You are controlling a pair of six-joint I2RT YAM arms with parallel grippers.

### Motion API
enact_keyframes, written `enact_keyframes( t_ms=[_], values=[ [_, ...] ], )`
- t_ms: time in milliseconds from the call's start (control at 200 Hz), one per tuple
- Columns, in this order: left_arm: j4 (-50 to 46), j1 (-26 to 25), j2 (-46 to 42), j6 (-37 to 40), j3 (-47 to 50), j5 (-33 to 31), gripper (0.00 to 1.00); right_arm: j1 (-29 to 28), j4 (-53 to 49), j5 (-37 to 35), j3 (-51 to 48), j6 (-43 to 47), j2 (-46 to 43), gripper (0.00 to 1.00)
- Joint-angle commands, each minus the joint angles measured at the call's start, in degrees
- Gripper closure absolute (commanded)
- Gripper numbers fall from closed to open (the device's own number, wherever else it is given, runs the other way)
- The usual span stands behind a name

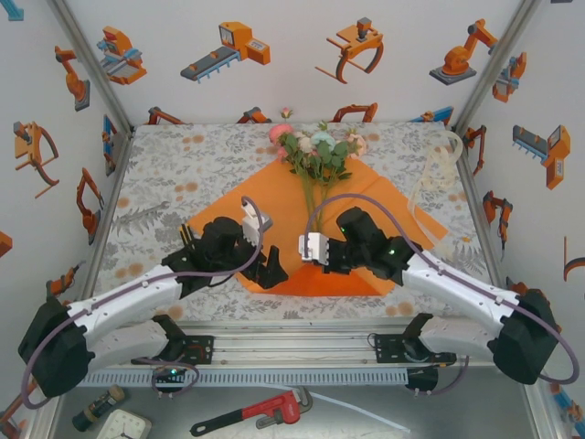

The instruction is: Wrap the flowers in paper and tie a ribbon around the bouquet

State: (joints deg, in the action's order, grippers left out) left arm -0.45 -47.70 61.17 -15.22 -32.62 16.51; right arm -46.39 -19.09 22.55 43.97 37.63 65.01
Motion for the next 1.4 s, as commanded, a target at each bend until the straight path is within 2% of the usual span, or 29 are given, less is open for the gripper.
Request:
enact_keyframes(
  t_ms=[0, 80, 140, 200, 245, 280, 330, 355, 390, 436, 451, 491, 596, 741, 901, 961, 1051, 1121, 1181, 1257, 1352, 1397],
  values=[
    [4.39, -0.2, 3.11, 5.04, -0.18, 2.75, 0.07, 0.92, 2.11, 5.11, 3.48, 2.03, 1.89, 1.0],
    [7.62, -0.33, 6.63, 3.74, -1.18, 8.47, 0.09, 1.64, 2.39, 5.25, 4.82, 1.93, 3.61, 1.0],
    [10.28, -0.7, 9.68, 1.74, -1.62, 10.55, 0.16, 2.08, 2.45, 5.18, 5.48, 1.62, 4.62, 1.0],
    [12.18, -0.81, 12.11, -0.78, -1.67, 9.6, 0.33, 2.26, 2.52, 5.55, 5.77, 0.96, 4.97, 1.0],
    [13.14, -0.82, 13.1, -2.21, -1.61, 8.84, 0.53, 2.36, 2.54, 5.5, 5.61, 0.08, 4.74, 1.0],
    [14.02, -0.81, 13.59, -3.53, -1.65, 8.15, 0.68, 2.45, 2.48, 4.88, 5.4, -1.26, 4.29, 0.92],
    [15.31, -0.81, 13.95, -5.64, -1.44, 6.5, 0.84, 2.65, 2.22, 2.56, 5.02, -5.78, 3.14, 0.65],
    [15.87, -0.86, 13.99, -6.58, -1.37, 5.71, 0.89, 2.77, 2.21, 1.01, 4.82, -9.06, 2.4, 0.57],
    [16.31, -0.81, 14.11, -7.86, -1.31, 4.54, 0.92, 3.06, 1.93, -0.83, 4.37, -13.92, 1.1, 0.44],
    [16.95, -0.81, 13.97, -9.13, -1.07, 3.29, 0.95, 3.49, 1.45, -1.93, 3.32, -20.32, -0.84, 0.22],
    [17.2, -0.81, 13.98, -9.43, -0.88, 2.87, 0.97, 3.57, 1.36, -2.17, 2.91, -22.31, -1.58, 0.19],
    [18.1, -0.81, 13.66, -10.53, -0.31, 1.45, 1.0, 3.89, 1.17, -2.12, 1.57, -28.41, -3.38, 0.18],
    [19.84, -0.81, 13.63, -12.26, 1.06, -1.1, 1.0, 4.21, 2.2, -3.68, -3.72, -42.02, -7.76, 0.16],
    [19.32, -0.81, 14.55, -13.8, 1.4, -2.83, 1.0, 5.74, 3.57, -6.92, -10.5, -54.02, -10.42, 0.15],
    [22.39, -0.81, 12.92, -16.78, 4.88, -4.62, 1.0, 7.24, 2.55, -9.85, -13.71, -59.22, -10.14, 0.18],
    [23.12, -0.81, 11.52, -17.65, 6.2, -5.96, 1.0, 7.37, 2.57, -10.39, -14.94, -58.86, -10.08, 0.23],
    [24.7, -0.81, 9.21, -18.8, 8.01, -7.03, 1.0, 7.54, 2.5, -10.63, -15.89, -58.41, -9.64, 0.46],
    [24.72, -0.72, 8.23, -19.31, 8.37, -7.16, 1.0, 7.54, 2.44, -9.73, -15.81, -57.54, -10.1, 0.58],
    [23.97, -0.73, 8.64, -18.95, 7.62, -5.99, 1.0, 7.64, 1.84, -9.92, -15.47, -56.33, -10.93, 0.73],
    [19.47, -0.66, 10.13, -17.53, 4.73, -5.21, 0.91, 7.64, 0.85, -12.2, -14.93, -54.17, -12.6, 1.0],
    [18.9, -0.5, 11.22, -16.79, 3.73, -5.28, 0.65, 8.47, 0.24, -16.42, -14.48, -53.86, -14.73, 1.0],
    [18.11, -0.08, 11.17, -16.07, 3.5, -4.51, 0.56, 9.8, 0.11, -16.47, -14.16, -53.94, -15.09, 1.0]
  ],
)
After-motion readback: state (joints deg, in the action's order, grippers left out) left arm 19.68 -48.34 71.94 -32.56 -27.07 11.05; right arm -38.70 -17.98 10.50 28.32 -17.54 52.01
